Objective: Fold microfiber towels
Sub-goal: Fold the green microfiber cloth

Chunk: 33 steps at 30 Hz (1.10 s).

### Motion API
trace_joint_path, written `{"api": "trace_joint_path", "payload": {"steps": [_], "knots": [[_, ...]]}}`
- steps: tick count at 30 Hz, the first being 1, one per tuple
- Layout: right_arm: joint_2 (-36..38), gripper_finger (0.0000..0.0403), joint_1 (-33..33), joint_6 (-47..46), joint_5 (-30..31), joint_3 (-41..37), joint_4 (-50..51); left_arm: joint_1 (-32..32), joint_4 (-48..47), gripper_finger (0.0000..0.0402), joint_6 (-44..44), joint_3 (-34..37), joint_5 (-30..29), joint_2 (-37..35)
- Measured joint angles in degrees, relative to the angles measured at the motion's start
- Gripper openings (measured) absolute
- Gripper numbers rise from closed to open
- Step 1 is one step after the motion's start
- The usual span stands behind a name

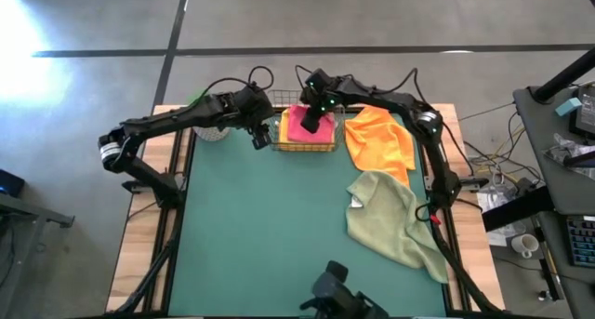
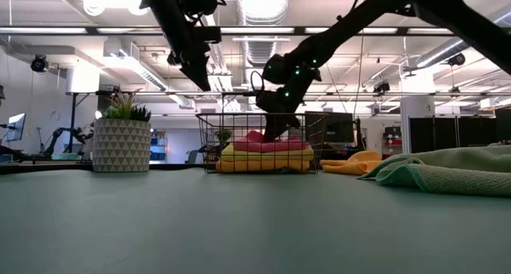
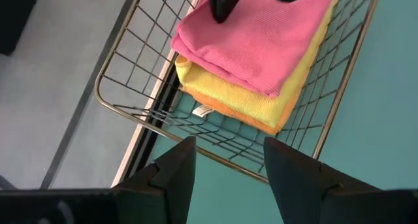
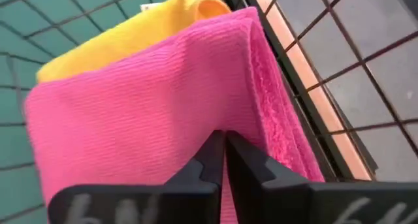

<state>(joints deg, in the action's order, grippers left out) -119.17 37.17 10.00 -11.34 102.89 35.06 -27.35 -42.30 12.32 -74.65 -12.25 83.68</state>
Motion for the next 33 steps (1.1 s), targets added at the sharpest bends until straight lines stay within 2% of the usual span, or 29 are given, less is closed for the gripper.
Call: {"api": "trace_joint_path", "payload": {"steps": [10,18,22,26,29,33], "knots": [[-3.3,0.0009,0.1,2.0,0.0,12.2,8.6,0.0,-0.1,0.0164,0.0,0.0,0.0,0.0],[5.3,0.0009,0.2,3.2,-0.6,11.0,14.9,0.1,-0.2,0.0164,0.0,0.0,0.0,0.0],[11.3,0.0009,-1.4,3.2,-0.5,6.5,18.2,0.6,-0.2,0.0164,0.0,0.0,0.0,0.0],[19.7,0.0008,-2.8,1.0,-0.8,-1.2,17.9,1.9,-0.3,0.0164,0.0,0.0,0.0,0.0],[26.1,0.0009,-3.8,-2.2,0.5,-8.8,17.8,3.1,-0.2,0.0164,0.0,0.2,0.0,-0.1],[36.2,0.0008,-7.0,-11.1,4.6,-19.0,16.3,4.6,-0.1,0.0164,0.0,1.5,0.0,-0.1]]}}
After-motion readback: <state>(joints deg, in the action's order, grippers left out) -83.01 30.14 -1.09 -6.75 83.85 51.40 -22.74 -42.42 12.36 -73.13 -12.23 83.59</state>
